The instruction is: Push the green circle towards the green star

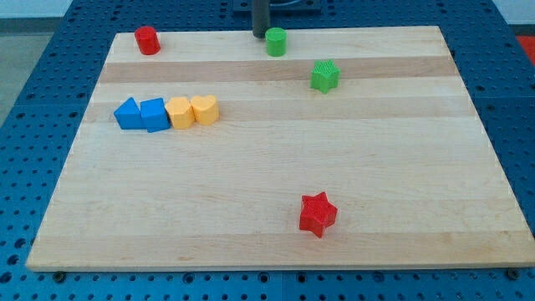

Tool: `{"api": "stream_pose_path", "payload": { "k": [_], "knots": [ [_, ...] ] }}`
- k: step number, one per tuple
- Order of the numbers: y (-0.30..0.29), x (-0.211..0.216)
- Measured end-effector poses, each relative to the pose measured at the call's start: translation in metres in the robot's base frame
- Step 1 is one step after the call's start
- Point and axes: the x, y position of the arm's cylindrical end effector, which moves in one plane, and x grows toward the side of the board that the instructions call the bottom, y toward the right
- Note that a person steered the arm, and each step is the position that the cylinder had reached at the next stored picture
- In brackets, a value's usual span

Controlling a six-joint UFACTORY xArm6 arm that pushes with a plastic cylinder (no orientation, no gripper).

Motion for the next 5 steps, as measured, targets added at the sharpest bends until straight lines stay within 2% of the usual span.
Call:
{"api": "stream_pose_path", "payload": {
  "k": [2, 5],
  "knots": [
    [0.022, 0.029],
    [0.023, 0.080]
  ]
}}
